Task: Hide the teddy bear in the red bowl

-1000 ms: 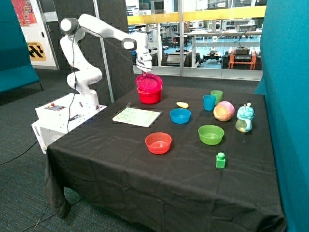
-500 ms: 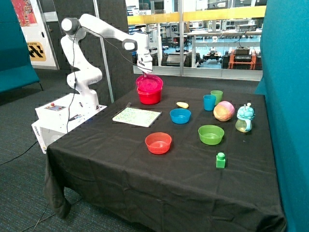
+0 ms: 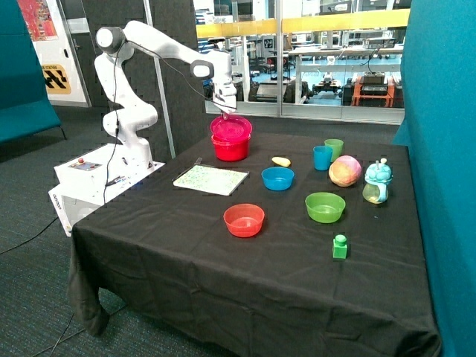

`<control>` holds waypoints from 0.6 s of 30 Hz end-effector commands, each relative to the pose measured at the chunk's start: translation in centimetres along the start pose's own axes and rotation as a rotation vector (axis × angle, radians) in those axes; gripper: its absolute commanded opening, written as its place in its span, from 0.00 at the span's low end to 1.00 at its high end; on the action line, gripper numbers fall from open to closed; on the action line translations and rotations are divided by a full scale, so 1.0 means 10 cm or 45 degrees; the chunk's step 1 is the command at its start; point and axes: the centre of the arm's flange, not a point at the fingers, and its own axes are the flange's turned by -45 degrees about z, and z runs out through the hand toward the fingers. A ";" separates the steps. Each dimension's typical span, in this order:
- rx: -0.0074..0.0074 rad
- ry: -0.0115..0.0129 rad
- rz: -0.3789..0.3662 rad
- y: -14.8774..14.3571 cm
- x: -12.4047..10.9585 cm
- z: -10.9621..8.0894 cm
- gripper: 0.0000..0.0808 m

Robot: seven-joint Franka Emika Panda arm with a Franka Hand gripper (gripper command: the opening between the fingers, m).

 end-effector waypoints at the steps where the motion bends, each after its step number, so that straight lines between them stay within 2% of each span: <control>1: -0.0020 -0.0023 0.013 0.01 0.03 0.04 0.99; 5: -0.0020 -0.0023 0.015 0.02 0.03 0.05 0.96; 8: -0.0020 -0.0023 0.014 0.02 0.03 0.06 0.99; 18: -0.0020 -0.0023 0.011 0.04 0.04 0.07 1.00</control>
